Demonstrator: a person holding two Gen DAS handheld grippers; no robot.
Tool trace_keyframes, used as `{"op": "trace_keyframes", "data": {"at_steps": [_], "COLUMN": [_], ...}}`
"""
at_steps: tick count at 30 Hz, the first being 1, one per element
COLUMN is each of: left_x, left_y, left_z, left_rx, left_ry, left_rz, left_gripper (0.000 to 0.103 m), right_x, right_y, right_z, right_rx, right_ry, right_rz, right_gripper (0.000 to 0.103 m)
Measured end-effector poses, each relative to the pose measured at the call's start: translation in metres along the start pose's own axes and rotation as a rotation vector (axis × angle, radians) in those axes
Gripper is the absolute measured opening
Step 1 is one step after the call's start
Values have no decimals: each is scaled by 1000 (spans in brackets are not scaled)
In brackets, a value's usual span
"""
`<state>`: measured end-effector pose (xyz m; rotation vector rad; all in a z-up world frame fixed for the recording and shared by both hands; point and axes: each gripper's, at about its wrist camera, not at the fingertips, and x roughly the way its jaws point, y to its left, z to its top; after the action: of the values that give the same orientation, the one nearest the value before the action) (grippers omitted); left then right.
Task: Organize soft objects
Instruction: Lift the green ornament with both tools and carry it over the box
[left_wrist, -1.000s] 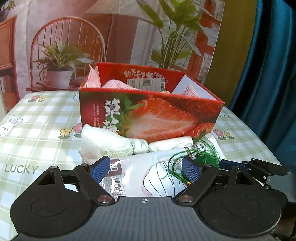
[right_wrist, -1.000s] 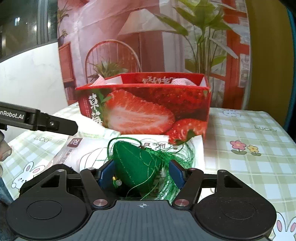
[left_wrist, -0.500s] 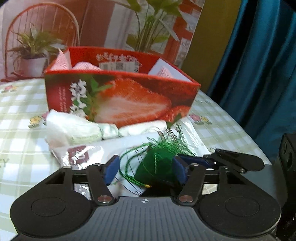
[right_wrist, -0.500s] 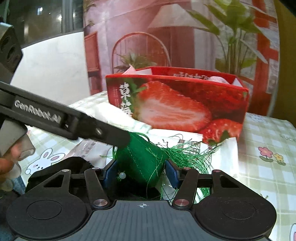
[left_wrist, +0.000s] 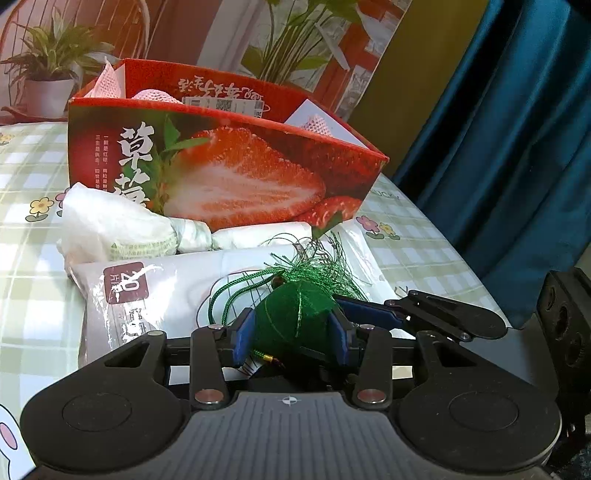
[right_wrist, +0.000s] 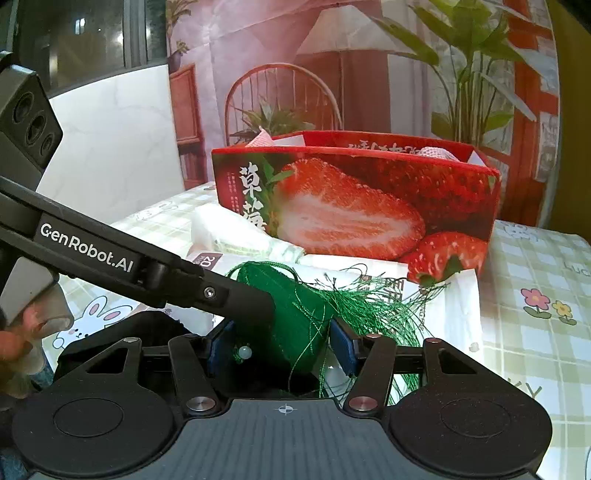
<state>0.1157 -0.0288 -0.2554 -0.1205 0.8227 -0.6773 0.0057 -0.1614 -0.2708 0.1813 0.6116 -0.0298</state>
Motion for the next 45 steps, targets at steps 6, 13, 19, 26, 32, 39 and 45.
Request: {"op": "trace_keyframes", "data": {"at_steps": [6,13,19,26,32,39,45], "left_x": [1,4,5,-4,-20,-38,-46], "left_y": [2,4,7,5,-9,-20,-26], "left_z": [1,0,-2,5,39,86,128], "left_rx": [-10,-19,-33,-28,65,104,136], "left_ry": [1,9,5,-39,-99,-182,-241], "left_rz": [-12,-18,-27,-42,-68,-92,-89], "left_gripper": [45,45,45,45,45,45,45], "right_x": [-1,0,1,-6,-20,-38,-41], "right_y": [2,-1,0,-2,-8,-23,-32], "right_z": [0,0,-1,1,25,78,126], "right_rx": [-13,5,7,18,5,-27,-126], "right_ry": [0,14,16,-26,-90,-153,-194], "right_rz": [-7,-1,-2,13,11,19,9], "right_gripper": [52,52,52,50,49,49,47]}}
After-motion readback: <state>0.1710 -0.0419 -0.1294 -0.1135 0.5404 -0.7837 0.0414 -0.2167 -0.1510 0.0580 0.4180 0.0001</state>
